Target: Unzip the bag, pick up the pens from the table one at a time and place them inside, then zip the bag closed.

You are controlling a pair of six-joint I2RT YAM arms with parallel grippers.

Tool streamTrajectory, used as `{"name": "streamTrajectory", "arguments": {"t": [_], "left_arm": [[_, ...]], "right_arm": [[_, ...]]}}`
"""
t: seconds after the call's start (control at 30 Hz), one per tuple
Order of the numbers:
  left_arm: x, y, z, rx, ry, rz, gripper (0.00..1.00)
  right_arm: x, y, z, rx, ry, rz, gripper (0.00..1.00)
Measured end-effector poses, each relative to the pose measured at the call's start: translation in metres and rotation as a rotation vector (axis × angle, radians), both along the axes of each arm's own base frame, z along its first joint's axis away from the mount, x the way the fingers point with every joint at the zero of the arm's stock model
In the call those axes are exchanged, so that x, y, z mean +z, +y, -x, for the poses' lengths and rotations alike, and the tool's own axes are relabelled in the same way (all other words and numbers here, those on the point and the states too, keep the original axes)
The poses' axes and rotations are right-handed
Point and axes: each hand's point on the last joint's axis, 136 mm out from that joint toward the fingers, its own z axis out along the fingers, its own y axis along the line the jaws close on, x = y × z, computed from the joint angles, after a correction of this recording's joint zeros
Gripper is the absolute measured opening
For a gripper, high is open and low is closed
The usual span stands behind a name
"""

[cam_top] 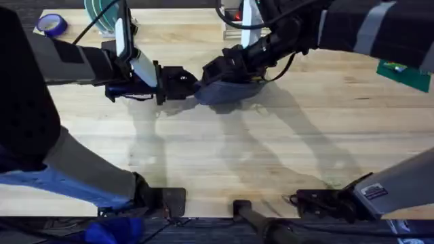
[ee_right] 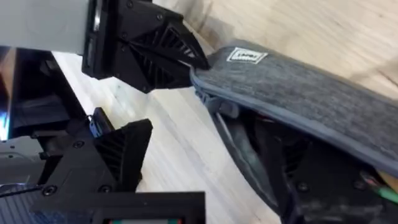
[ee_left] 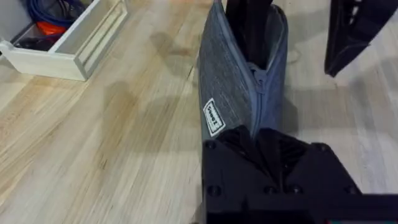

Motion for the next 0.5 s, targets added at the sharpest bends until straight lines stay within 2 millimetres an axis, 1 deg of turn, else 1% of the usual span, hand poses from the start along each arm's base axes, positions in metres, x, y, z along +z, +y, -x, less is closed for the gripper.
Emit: {"name": "streamTrajectory", "arguments": {"t": [0.13,0.27,0.5], "left_arm": [[0.000,0.000,0.000,0.000,0.000,0.000,0.041],[0.000,0.000,0.000,0.000,0.000,0.000,0.041],[0.000,0.000,0.000,0.000,0.000,0.000,0.041]], "right_arm": [[0.003,0.005,-0.002,0.005,-0.021,-0.014,0.997],[0.004,0.011,0.001,0.015,-0.022,-0.018,0.997],[0.011,0.019,0.006,0.040,-0.006,-0.070,0.997]]}}
